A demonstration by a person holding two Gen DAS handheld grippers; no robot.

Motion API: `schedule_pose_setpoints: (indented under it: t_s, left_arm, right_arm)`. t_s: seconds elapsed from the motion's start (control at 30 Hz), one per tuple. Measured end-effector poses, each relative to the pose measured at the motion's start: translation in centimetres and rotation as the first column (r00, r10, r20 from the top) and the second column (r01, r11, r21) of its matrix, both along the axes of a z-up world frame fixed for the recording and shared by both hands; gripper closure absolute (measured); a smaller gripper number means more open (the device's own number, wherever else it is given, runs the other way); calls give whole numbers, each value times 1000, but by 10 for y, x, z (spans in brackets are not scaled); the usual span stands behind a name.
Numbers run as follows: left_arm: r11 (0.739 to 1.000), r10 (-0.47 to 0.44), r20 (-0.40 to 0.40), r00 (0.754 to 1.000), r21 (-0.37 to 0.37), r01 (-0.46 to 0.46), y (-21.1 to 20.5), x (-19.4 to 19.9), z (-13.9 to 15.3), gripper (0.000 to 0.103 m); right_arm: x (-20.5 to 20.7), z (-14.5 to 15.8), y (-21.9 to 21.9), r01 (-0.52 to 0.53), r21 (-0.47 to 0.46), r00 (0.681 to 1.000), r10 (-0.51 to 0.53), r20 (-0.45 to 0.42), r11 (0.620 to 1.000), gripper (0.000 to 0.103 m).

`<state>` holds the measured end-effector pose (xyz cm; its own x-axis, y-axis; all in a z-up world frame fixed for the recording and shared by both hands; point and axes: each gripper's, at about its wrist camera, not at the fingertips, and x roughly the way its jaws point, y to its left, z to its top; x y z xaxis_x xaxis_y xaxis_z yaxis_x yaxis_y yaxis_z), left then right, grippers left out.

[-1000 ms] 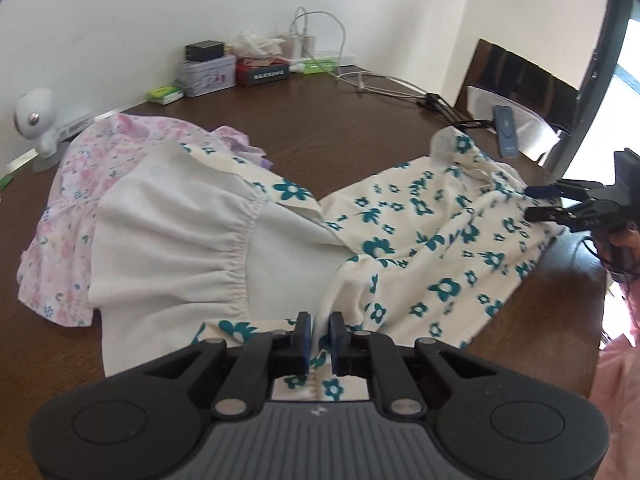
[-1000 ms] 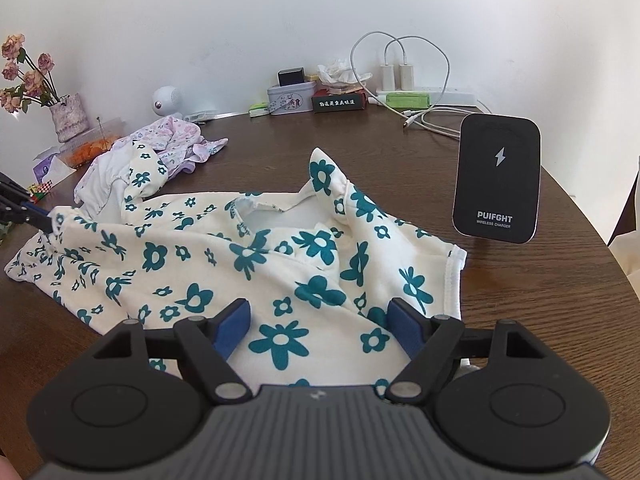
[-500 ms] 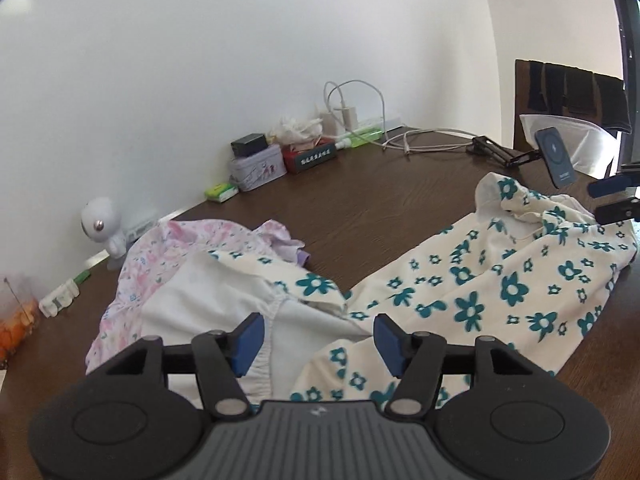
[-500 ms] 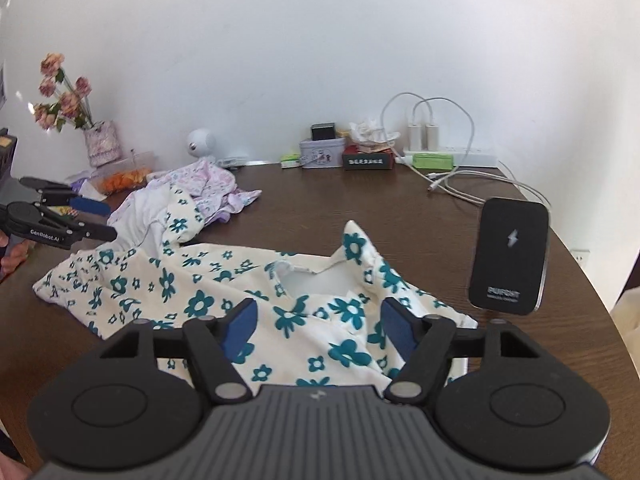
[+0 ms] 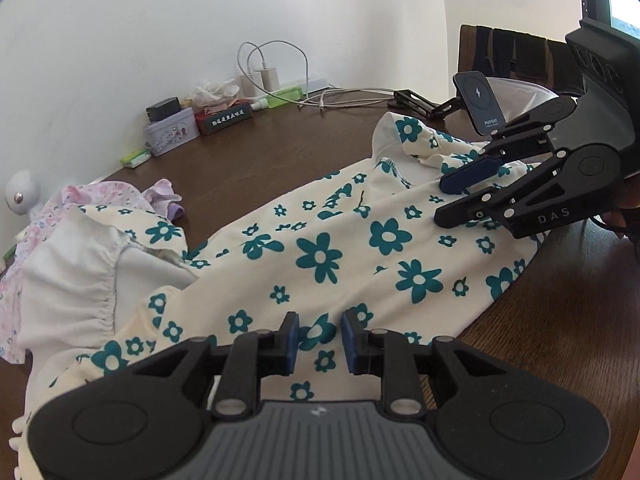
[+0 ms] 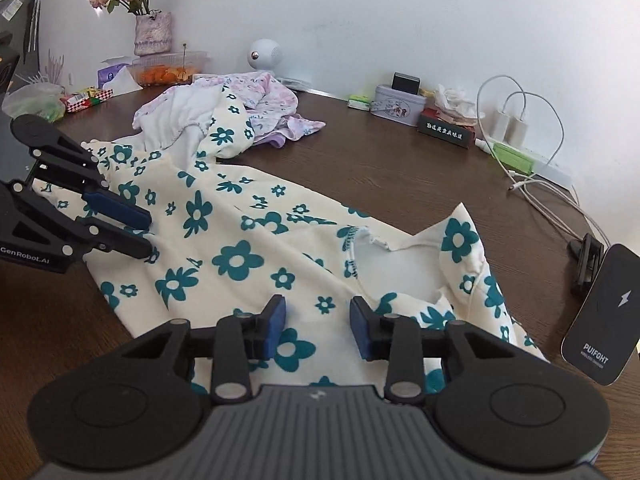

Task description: Fold clothes

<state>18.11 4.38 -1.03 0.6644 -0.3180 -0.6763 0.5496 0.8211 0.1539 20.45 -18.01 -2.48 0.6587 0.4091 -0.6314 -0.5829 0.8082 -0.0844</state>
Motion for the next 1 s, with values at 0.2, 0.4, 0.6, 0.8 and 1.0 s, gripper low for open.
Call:
schedule_pose_setpoints:
  t_s: [0.2,0.4,0.6,0.8,1.0]
  left_arm:
    - [1000,17,-1,1000,-20,-17,3,-1,4,57]
    - [980,66,110,992,-195,-43,21,-26,35,10]
    - [940,183,145,972,-317,-130,33,-54,42,0]
    - [893,281,64,958,-384,-236,39,-67,35,0]
    - [904,277,62,959,-356,-238,34,-69,40,0]
  right_arm:
    - [-4,3,-6,-7,46,1000,8,-16,999,52]
    - [-25,30,-22,-19,169,1000,15,25,985,10]
    - [-49,47,-51,29,310,999,-39,28,950,0]
    - [-57,36,-61,104,294,995,-103,-17,950,0]
    - [-54,36,-68,128,298,992,-120,-45,946,0]
